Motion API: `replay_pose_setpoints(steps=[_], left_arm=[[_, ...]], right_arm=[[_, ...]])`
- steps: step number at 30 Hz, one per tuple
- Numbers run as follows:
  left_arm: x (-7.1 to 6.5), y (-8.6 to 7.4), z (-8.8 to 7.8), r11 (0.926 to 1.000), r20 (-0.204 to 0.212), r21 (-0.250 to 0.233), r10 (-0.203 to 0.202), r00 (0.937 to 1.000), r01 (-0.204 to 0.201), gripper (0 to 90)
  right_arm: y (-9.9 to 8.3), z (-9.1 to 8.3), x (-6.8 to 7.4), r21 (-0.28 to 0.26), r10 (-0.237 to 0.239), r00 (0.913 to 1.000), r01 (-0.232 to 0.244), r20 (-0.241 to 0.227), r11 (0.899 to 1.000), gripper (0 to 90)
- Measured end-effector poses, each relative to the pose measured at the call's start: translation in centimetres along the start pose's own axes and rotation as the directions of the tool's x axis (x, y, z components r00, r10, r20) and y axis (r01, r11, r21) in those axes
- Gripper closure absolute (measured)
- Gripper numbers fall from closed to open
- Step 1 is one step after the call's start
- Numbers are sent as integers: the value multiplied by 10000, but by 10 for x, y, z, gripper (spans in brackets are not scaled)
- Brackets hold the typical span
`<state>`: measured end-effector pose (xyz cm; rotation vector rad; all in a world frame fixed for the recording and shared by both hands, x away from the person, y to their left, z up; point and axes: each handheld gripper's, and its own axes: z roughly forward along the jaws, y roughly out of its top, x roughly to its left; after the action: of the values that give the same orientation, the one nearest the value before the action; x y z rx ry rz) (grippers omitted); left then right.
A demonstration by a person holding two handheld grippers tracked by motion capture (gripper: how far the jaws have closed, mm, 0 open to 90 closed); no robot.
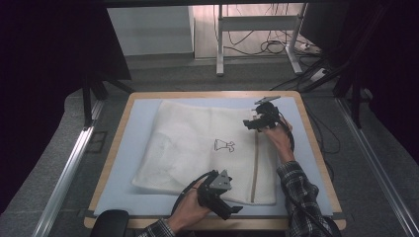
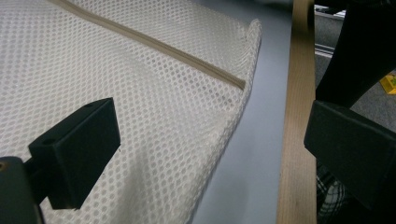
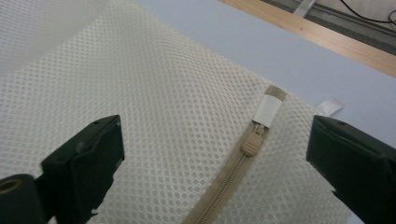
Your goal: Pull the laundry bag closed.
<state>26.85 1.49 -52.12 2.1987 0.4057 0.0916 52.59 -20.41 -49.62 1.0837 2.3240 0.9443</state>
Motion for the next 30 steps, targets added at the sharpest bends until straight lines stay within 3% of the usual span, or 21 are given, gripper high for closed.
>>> replay_pose_setpoints(steps=[3, 12, 19, 23, 27, 30], left_arm=[[0, -2, -3, 10000, 70, 19, -71, 10000, 70, 34], [1, -6, -12, 9996, -246, -122, 247, 9994, -250, 28], [5, -8, -21, 9994, -398, -323, 71, 9992, -84, 17], [5, -9, -22, 9997, -635, -245, 17, 9980, -32, 6], [4, -9, -25, 9994, -942, -14, 335, 9950, -338, 4], [4, -10, -26, 9996, -952, -32, 285, 9951, -289, 4]], right_arm=[[0, -2, 1, -117, 43, 9998, -45, -189, 9999, 19], [-1, -9, 7, -304, 27, 9985, -44, -550, 9995, 6], [-3, -18, 13, -405, -47, 9984, 24, -558, 9992, 0], [-5, -26, 15, -512, -58, 9979, 25, -639, 9987, 0], [-8, -32, 18, -537, -161, 9977, 125, -663, 9985, 0], [-10, -36, 21, -566, -245, 9973, 206, -698, 9982, 0]])
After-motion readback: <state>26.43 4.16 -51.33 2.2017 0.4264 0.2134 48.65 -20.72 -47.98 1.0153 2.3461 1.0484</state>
